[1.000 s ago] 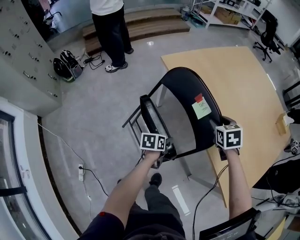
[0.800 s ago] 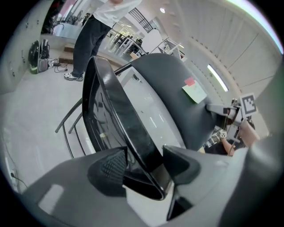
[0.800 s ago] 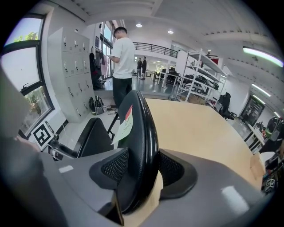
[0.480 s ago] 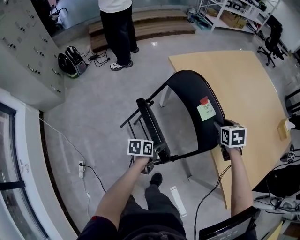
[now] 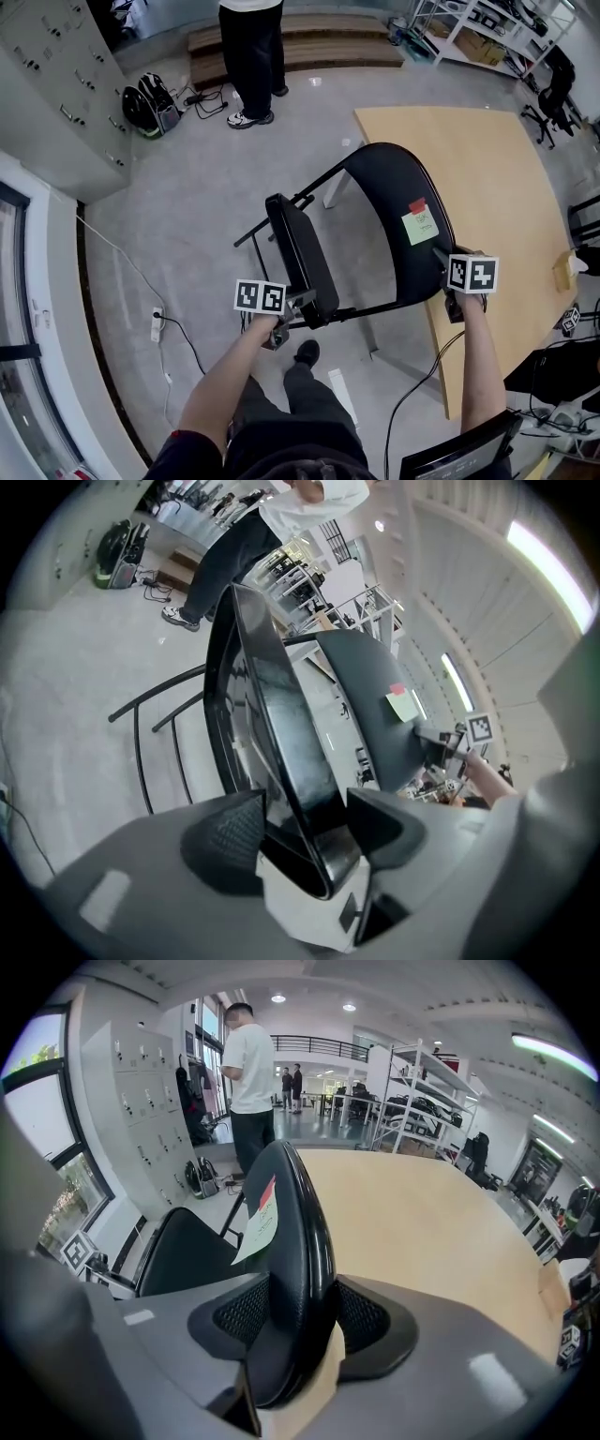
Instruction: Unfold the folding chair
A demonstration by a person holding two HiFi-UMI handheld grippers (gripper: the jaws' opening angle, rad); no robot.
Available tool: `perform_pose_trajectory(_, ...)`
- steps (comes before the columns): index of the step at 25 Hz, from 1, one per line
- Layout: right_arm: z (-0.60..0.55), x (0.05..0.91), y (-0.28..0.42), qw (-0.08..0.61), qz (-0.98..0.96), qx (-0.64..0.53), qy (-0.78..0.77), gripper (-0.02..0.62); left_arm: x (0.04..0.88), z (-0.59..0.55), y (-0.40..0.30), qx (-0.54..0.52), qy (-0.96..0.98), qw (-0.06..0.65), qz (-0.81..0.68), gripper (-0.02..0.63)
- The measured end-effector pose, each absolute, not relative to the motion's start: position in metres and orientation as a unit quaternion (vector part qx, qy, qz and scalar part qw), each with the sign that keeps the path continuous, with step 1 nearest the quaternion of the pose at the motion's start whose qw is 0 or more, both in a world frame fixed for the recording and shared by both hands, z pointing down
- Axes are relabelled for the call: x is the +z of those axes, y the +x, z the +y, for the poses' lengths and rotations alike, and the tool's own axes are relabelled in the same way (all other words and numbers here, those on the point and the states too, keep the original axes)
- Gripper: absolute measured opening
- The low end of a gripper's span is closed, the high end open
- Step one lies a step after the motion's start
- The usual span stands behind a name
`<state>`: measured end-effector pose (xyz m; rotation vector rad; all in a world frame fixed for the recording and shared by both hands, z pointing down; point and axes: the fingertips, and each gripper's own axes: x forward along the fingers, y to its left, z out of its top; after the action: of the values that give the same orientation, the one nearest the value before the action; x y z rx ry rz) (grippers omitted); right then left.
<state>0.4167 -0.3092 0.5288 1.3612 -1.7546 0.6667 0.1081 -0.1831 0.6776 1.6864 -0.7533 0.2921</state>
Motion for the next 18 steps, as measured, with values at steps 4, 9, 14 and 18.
perform_pose_trajectory(4,-0.307,0.535,0.418,0.407,-0.686,0.282,0.534,0.207,0.683,-0.169,0.089,0.121,0.720,0.605,-0.318,0.262)
perform_pose_trajectory(9,-0.306,0.542,0.416,0.411,-0.676,0.297,0.535,0.209,0.689,-0.160,0.071,0.101,0.721,0.609,-0.315,0.259)
perform_pose_trajectory(14,-0.301,0.549,0.412,0.418,-0.667,0.309,0.535,0.210,0.697,-0.150,0.053,0.095,0.725,0.605,-0.314,0.258)
perform_pose_trajectory(18,-0.297,0.549,0.402,0.423,-0.659,0.315,0.536,0.212,0.704,-0.140,0.032,0.095,0.722,0.611,-0.312,0.252)
